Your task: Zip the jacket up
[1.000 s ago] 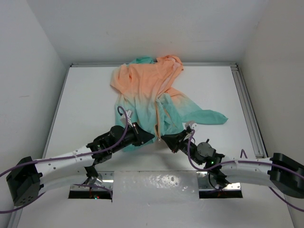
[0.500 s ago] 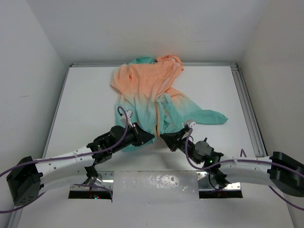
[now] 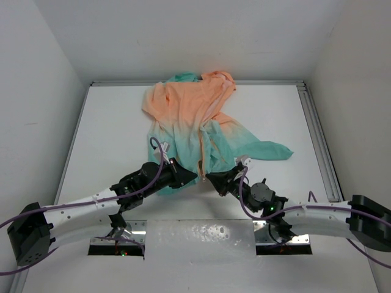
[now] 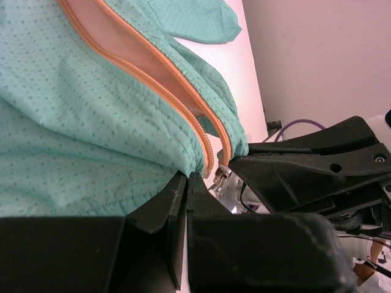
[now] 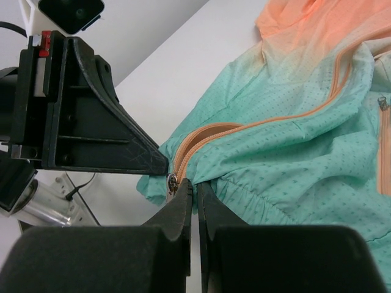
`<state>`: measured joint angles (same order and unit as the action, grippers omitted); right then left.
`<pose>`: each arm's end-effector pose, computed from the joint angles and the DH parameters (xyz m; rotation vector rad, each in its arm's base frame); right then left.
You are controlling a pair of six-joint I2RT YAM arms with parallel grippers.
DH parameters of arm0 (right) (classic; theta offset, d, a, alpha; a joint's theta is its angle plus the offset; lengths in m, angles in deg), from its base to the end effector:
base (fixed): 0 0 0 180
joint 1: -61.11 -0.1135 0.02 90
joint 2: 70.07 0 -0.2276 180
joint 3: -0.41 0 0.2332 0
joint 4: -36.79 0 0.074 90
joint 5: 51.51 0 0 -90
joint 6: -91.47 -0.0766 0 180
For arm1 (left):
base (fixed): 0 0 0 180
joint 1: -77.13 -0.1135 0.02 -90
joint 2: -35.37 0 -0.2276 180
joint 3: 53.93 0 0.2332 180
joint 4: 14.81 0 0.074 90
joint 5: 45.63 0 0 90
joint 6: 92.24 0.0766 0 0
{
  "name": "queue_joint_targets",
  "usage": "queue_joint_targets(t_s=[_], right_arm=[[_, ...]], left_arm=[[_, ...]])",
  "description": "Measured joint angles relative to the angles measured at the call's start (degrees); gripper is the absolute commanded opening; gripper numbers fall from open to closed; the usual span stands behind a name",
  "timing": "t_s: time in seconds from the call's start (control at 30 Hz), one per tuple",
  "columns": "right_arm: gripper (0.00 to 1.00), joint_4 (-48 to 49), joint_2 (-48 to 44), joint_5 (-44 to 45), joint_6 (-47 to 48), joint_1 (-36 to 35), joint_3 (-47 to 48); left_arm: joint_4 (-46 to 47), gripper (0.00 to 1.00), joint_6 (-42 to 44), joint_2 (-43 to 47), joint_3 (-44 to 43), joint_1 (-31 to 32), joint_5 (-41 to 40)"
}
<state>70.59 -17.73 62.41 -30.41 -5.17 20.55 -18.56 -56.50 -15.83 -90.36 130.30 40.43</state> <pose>0.1178 0.1910 0.1734 -0.1404 1.6334 1.0224 0.1514 -0.1934 0.1836 -0.0714 2.0827 -1.1661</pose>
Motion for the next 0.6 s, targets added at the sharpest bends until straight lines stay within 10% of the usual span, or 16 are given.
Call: queue_joint_targets(t_s=[0.6], right_arm=[[0.00, -1.33, 0.50, 4.26, 3.54, -3.02, -0.17]], left_arm=[[-0.26, 0.00, -0.02, -1.09, -0.61, 0.00, -0.61]])
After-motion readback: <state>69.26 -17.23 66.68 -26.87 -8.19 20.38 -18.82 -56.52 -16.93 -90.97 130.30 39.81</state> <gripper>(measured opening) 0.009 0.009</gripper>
